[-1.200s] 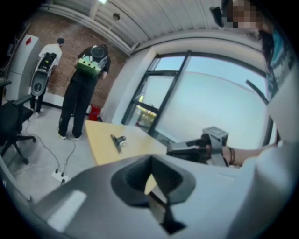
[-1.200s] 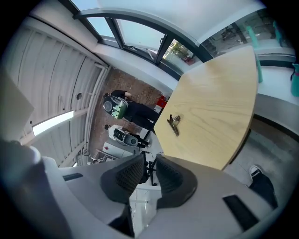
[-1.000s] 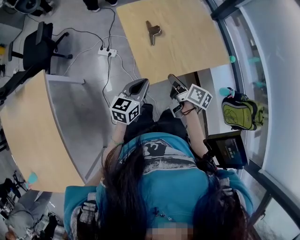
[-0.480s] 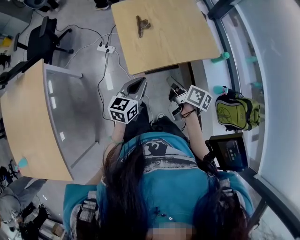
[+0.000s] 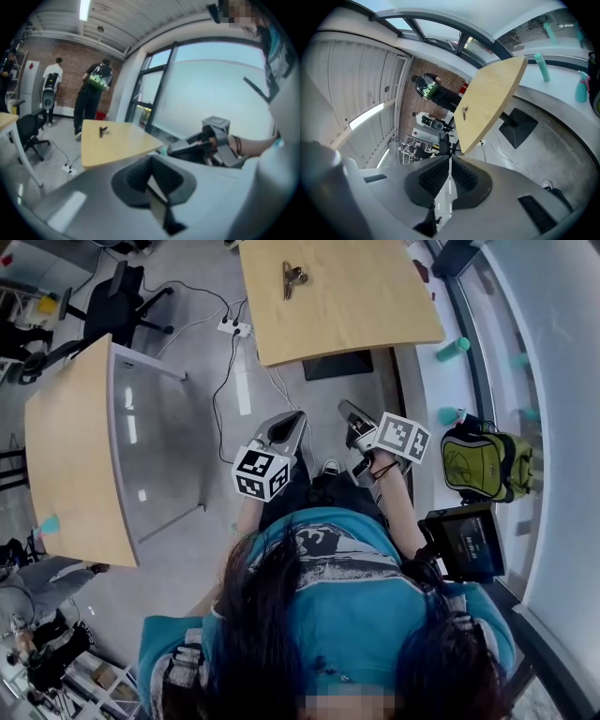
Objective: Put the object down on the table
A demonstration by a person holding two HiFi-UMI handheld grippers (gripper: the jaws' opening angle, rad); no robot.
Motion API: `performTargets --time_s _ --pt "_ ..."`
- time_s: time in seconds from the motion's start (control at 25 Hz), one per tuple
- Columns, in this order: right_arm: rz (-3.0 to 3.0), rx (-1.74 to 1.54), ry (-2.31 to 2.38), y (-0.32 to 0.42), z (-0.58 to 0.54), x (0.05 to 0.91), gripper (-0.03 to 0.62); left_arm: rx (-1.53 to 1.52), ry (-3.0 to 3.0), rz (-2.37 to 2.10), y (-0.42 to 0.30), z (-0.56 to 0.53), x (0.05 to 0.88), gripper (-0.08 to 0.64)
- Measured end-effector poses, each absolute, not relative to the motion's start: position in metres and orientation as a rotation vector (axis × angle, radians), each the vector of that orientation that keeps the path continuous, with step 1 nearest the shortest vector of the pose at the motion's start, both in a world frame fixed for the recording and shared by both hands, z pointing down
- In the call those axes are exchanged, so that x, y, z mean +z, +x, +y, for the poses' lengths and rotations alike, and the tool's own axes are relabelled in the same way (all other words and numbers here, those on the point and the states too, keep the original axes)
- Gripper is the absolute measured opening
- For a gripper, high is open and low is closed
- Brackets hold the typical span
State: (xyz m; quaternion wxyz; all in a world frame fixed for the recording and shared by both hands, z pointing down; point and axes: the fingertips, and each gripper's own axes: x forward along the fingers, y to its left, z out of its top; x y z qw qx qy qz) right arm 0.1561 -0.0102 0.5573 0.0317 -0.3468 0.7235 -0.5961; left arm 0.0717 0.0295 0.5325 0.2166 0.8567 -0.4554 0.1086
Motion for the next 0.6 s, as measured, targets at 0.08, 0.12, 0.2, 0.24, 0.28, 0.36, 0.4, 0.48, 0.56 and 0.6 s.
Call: performTargets --time_s 0.08,0.12,0.2,0.24,0.28,0.36,0.4,0.48,0.56,0.6 --pt "2.256 -1.822 -1.046 0.153 -0.004 0.553 0.026 0.302 2.364 -1.297 0.068 0.036 0.529 0.003" --pt "2.268 -1.815 -1.037 0.152 0.0 0.551 0.028 0.3 2.361 -1.316 0.065 0.038 0.526 0.003" --pt "2.288 -1.807 -1.02 0.149 0.007 0.548 0.027 0.287 2.355 -1.35 0.059 0.042 0.52 0.003" --pt "2.297 -1.805 -1.014 0.147 0.011 0.547 0.026 0.275 2.352 -1.364 0.056 0.043 0.517 0.003" --pt "2.306 -1.803 -1.009 0.145 0.015 0.545 0.027 0.264 2.349 -1.374 0.053 0.045 0.514 0.003" --pt "2.325 -1.796 -1.001 0.139 0.023 0.542 0.027 0.245 2.344 -1.39 0.046 0.05 0.51 0.003" --pt "2.334 -1.789 -0.998 0.135 0.026 0.54 0.028 0.238 2.344 -1.397 0.041 0.052 0.508 0.003" --pt "2.347 -1.773 -0.991 0.128 0.031 0.536 0.028 0.225 2.347 -1.406 0.033 0.055 0.504 0.003" --pt "2.353 -1.762 -0.987 0.121 0.037 0.532 0.026 0.212 2.35 -1.409 0.026 0.06 0.502 0.003" --pt "2.354 -1.76 -0.986 0.116 0.041 0.531 0.026 0.206 2.35 -1.409 0.022 0.064 0.501 0.003"
